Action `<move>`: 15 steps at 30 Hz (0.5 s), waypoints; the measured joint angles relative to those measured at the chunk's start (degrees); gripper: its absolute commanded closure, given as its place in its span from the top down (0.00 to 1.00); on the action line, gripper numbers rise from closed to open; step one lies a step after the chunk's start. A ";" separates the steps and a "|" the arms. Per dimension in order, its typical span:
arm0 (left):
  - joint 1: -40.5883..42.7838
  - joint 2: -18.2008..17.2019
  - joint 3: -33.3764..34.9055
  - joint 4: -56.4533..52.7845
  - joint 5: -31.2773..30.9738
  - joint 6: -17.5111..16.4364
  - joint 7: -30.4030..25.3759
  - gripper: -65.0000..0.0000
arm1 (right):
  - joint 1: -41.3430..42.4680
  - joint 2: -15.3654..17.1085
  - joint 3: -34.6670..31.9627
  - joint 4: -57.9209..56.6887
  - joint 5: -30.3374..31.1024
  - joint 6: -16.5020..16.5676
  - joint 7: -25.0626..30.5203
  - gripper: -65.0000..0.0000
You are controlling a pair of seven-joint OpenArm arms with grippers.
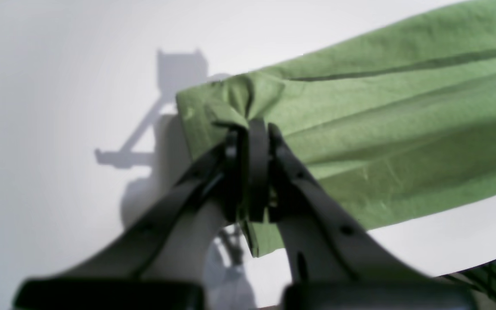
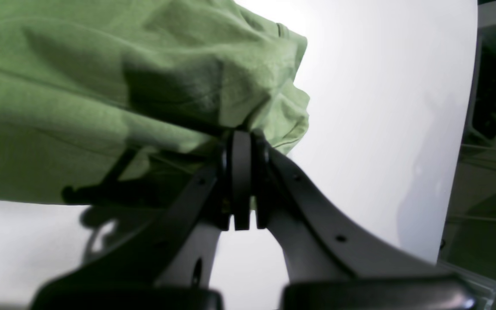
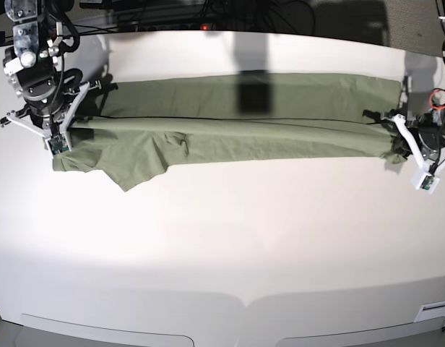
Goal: Fold the T-shirt properly
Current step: 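Lay the folded edge down along the shoulder edge with both grippers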
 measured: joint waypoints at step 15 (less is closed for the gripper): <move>5.09 0.00 0.00 0.00 1.29 0.00 -1.49 0.00 | -3.15 0.00 0.00 0.00 0.42 -0.55 -2.62 0.00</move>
